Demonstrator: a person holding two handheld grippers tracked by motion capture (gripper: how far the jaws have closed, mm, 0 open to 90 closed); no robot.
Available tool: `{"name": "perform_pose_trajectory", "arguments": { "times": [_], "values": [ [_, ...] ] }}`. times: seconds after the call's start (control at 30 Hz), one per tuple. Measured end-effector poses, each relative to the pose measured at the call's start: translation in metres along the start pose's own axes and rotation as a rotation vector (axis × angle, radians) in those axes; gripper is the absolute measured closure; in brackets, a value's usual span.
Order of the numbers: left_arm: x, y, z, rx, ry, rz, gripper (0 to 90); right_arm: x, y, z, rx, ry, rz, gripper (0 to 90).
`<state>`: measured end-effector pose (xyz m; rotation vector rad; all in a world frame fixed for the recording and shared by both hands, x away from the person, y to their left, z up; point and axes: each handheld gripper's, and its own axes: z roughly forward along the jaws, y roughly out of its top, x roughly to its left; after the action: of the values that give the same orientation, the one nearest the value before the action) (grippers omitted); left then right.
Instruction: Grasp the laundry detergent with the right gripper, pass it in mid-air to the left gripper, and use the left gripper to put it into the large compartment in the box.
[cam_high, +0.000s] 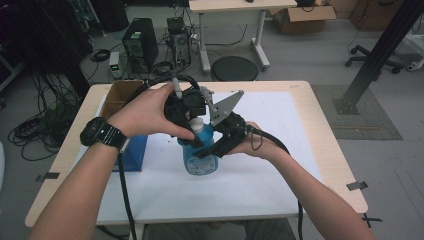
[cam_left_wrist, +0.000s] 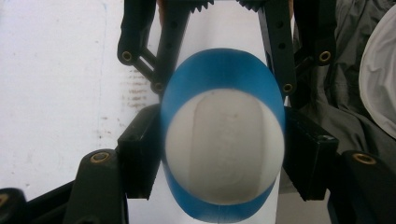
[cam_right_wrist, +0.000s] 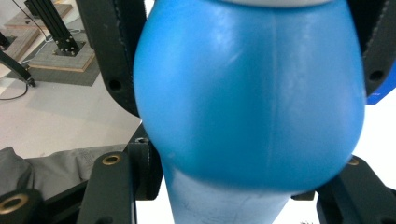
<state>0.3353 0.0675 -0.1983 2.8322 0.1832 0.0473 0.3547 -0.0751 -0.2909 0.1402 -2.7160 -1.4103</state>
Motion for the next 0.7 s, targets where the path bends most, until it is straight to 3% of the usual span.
{"name": "perform_pose_trajectory", "arguments": {
  "times": [0.3,0.43,0.47,0.5,0.57,0.7],
  "values": [
    [0.003,0.001,-0.001,0.004,-0.013,-0.020,38.1,-0.002,0.000,0.000,-0.002,0.022,0.017,42.7],
    [0.005,0.002,-0.004,0.004,-0.012,-0.057,38.1,-0.005,0.000,-0.001,-0.016,0.037,0.028,41.3],
    [0.006,0.003,-0.006,0.019,0.000,-0.075,38.1,-0.005,0.002,-0.002,-0.018,0.018,0.028,30.7],
    [0.006,0.003,-0.006,0.019,0.000,-0.075,38.1,-0.005,0.002,-0.002,-0.018,0.018,0.028,30.7],
    [0.008,0.004,-0.009,0.043,0.018,-0.098,38.1,-0.007,0.002,-0.004,-0.015,0.013,0.059,21.8],
    [0.014,0.001,-0.017,0.062,0.038,-0.160,38.1,-0.012,-0.004,-0.008,0.036,-0.005,0.110,12.4]
  ]
}}
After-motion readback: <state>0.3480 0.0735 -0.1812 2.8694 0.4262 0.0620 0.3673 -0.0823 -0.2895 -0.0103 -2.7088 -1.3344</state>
